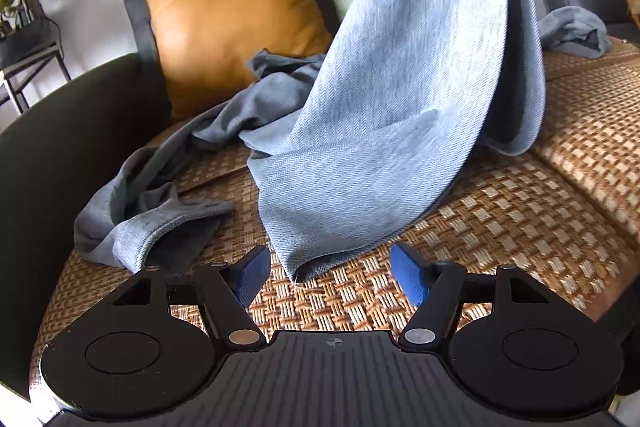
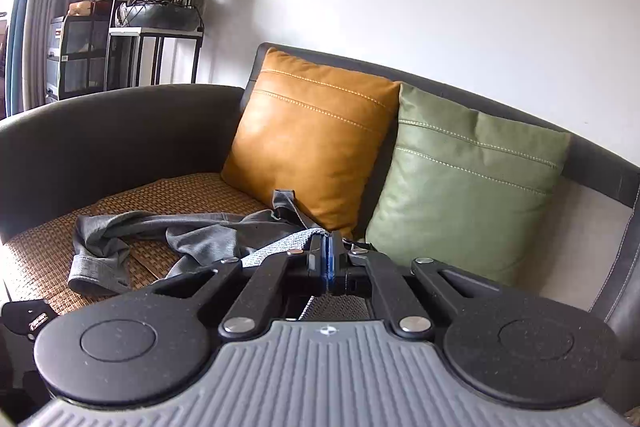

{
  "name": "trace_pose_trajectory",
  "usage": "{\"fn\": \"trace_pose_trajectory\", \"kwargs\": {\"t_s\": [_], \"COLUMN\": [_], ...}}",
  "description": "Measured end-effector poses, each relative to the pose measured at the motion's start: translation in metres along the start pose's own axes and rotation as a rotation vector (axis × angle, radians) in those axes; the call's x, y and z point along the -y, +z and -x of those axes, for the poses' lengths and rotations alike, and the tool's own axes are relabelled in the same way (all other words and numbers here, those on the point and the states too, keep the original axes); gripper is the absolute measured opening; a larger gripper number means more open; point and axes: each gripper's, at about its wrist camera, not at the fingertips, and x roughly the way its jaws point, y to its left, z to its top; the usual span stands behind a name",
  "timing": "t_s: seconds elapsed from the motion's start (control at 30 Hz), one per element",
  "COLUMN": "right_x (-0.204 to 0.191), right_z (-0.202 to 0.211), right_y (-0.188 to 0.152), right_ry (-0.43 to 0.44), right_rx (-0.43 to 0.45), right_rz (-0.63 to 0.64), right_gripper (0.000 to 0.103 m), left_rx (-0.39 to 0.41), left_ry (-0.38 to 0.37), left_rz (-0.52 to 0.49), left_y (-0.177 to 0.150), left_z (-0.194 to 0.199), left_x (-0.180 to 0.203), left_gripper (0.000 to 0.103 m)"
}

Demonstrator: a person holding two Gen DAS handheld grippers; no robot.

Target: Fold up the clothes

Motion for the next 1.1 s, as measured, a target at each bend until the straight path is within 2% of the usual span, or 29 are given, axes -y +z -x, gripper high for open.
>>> {"fn": "trace_pose_trajectory", "kwargs": {"t_s": [0.1,0.23,0.33,0.4,0.47,0.53,0.6,0.67,0.77,0.87,0.97,1.1], "right_x": [0.000,0.005,0.009,0.012,0.013,0.013,0.014,0.016,0.023,0.031,0.035,0.026], "right_z": [0.002,0.004,0.004,0.004,0.004,0.003,0.004,0.007,0.016,0.028,0.040,0.050], "right_y": [0.002,0.001,-0.001,-0.003,-0.005,-0.008,-0.010,-0.012,-0.014,-0.021,-0.036,-0.075], "right_ry": [-0.003,-0.017,-0.029,-0.035,-0.040,-0.044,-0.049,-0.055,-0.066,-0.058,-0.026,0.078], "right_rx": [0.002,-0.002,-0.009,-0.014,-0.022,-0.032,-0.040,-0.047,-0.062,-0.092,-0.147,-0.297], "right_rz": [0.007,0.010,0.001,-0.008,-0.012,-0.009,-0.010,-0.011,-0.012,-0.035,-0.051,-0.059], "right_gripper": [0.001,0.001,0.001,0.001,0.001,0.001,0.001,0.001,0.001,0.001,0.001,0.001], "left_rx": [0.000,-0.009,-0.016,-0.019,-0.025,-0.028,-0.012,0.049,0.126,0.163,0.140,0.030], "left_ry": [0.021,0.004,-0.019,-0.056,-0.093,-0.130,-0.175,-0.197,-0.193,-0.197,-0.194,-0.157], "left_rz": [0.027,0.099,0.117,0.137,0.164,0.223,0.311,0.406,0.514,0.609,0.625,0.560], "left_y": [0.005,0.006,0.003,0.005,0.008,0.013,0.020,0.029,0.040,0.041,0.033,0.006], "left_z": [-0.008,-0.012,-0.015,-0.017,-0.020,-0.018,-0.009,0.014,0.054,0.085,0.105,0.109], "left_x": [-0.004,-0.018,-0.025,-0.029,-0.032,-0.041,-0.056,-0.082,-0.123,-0.159,-0.178,-0.172], "left_gripper": [0.080,0.079,0.062,0.042,0.012,0.000,0.000,0.000,0.000,0.000,0.000,0.000]}}
